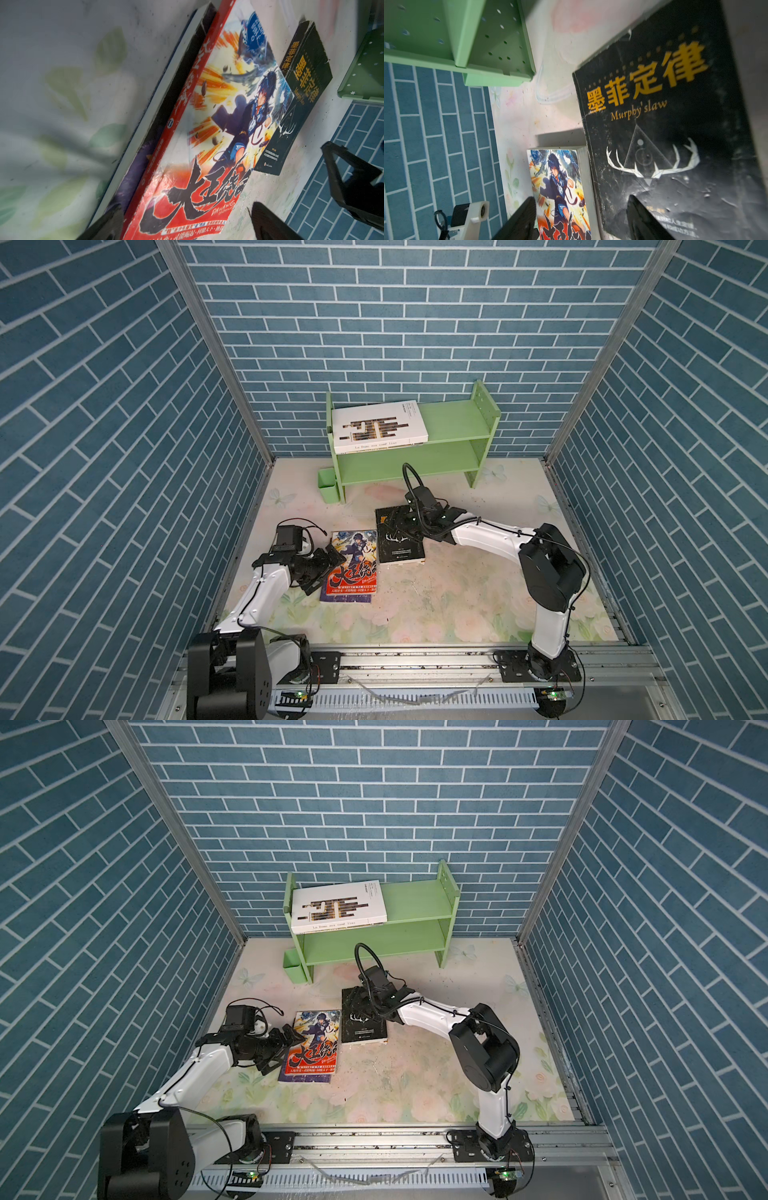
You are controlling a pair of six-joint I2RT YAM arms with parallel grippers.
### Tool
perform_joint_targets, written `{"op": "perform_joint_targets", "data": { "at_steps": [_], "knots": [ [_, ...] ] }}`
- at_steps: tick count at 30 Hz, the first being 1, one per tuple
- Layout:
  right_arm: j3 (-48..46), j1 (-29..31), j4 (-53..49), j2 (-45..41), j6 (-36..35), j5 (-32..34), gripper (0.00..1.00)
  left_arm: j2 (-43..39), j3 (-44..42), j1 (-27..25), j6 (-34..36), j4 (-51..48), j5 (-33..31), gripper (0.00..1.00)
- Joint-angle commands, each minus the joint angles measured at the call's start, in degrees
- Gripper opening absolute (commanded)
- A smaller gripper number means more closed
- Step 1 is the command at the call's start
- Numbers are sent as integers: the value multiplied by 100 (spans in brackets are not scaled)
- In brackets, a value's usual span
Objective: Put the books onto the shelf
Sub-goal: 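Lower both grippers to the anime-cover book on the table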
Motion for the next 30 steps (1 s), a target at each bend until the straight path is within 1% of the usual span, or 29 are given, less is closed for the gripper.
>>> {"op": "perform_joint_targets", "data": {
  "at_steps": [1,5,11,15,18,19,22,23,24,25,27,30],
  "knots": [
    [47,10,198,116,413,-278,70,110,-95,26,68,234,140,98],
    [157,84,87,378,412,-465,70,350,-174,9,-122,663,379,98],
    [488,147,94,998,396,-632,69,579,-187,-4,-167,777,382,97],
    [802,153,87,1387,377,-770,67,578,-235,-73,-170,723,130,97],
    [1039,157,-142,1558,362,-805,66,683,-253,-227,-170,620,-229,97],
    [1074,150,-156,1746,351,-842,66,746,-253,-288,-177,607,-325,97],
    [1098,155,-163,1868,375,-978,64,1096,-230,-473,-200,711,-411,96],
    [1100,153,-165,1887,375,-1007,63,1217,-227,-535,-209,862,-282,93],
    [1120,147,-169,1900,378,-1041,62,1307,-235,-588,-262,1092,-64,88],
    [1126,147,-178,1910,379,-1069,61,1357,-269,-612,-343,1372,178,85],
    [1143,140,-208,1918,372,-1098,60,1369,-331,-647,-648,2149,858,84],
    [1141,125,-220,1931,360,-1157,57,1045,-334,-650,-1123,2917,1409,85]
  ]
}}
